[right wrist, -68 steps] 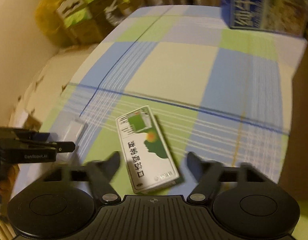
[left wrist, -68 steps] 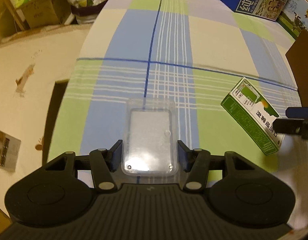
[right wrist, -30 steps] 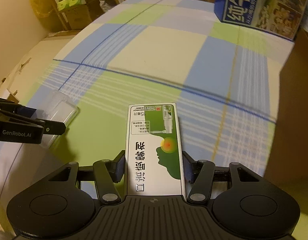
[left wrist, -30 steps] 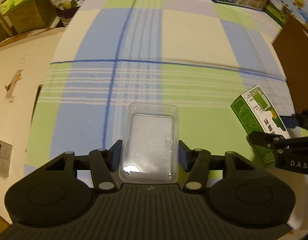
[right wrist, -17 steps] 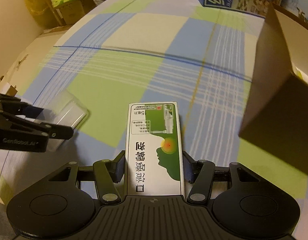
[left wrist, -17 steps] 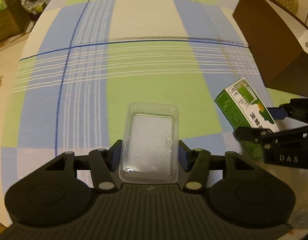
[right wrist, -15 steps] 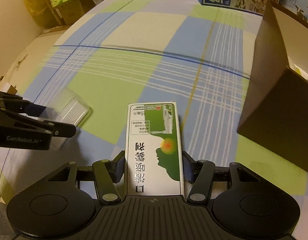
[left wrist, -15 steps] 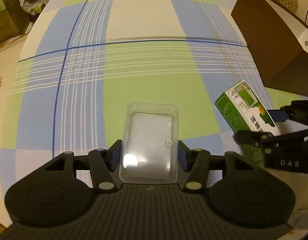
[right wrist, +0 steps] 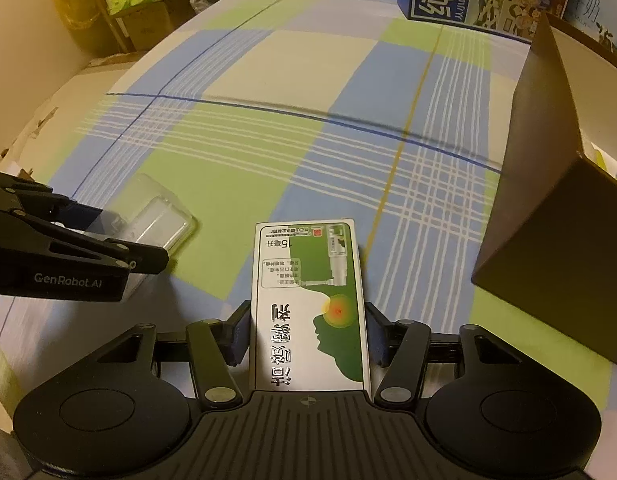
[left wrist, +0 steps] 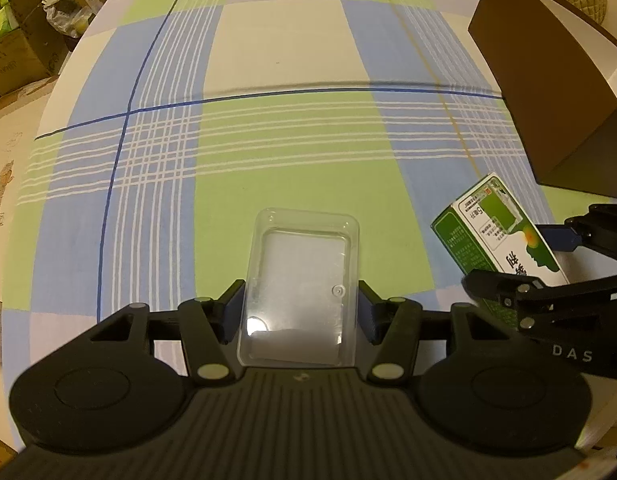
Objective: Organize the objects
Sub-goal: 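Carry the clear case and medicine box over the brown box with both tools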
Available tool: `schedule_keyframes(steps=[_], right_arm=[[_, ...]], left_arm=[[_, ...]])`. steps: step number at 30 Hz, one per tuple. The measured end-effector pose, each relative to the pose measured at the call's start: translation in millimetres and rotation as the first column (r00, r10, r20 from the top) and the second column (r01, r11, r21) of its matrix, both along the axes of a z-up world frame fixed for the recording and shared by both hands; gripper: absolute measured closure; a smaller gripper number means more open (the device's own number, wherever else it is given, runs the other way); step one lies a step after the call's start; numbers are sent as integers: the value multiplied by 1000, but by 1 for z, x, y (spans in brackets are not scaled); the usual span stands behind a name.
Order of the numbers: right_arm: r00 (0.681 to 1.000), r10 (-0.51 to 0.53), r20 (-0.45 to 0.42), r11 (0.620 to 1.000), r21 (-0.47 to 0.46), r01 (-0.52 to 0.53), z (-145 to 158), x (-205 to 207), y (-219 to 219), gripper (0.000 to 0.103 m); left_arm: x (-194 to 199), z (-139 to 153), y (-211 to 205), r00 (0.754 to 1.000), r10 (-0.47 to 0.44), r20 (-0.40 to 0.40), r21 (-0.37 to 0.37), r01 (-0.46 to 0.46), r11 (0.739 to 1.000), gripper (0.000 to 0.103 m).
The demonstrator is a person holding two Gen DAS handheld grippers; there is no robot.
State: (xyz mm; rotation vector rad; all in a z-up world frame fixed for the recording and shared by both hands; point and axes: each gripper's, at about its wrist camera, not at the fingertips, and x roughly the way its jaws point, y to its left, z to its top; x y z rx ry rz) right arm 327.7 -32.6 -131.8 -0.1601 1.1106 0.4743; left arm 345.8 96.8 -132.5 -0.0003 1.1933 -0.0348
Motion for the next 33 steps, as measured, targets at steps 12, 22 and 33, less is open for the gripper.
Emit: schedule_keyframes(steps=[12, 22, 33], right_arm=[[999, -37, 11, 997, 67, 36, 22, -19, -42, 50], [992, -120, 44, 984, 138, 113, 54, -43, -94, 50], [970, -214, 112, 961, 201, 189, 97, -62, -153, 50]], left_arm=[[-11, 15, -28, 999, -25, 40, 6, 25, 1000, 51], [-17, 40, -67, 991, -98, 89, -7, 99, 995, 51], [-14, 74, -117, 967, -189, 169, -22, 196, 980, 51]])
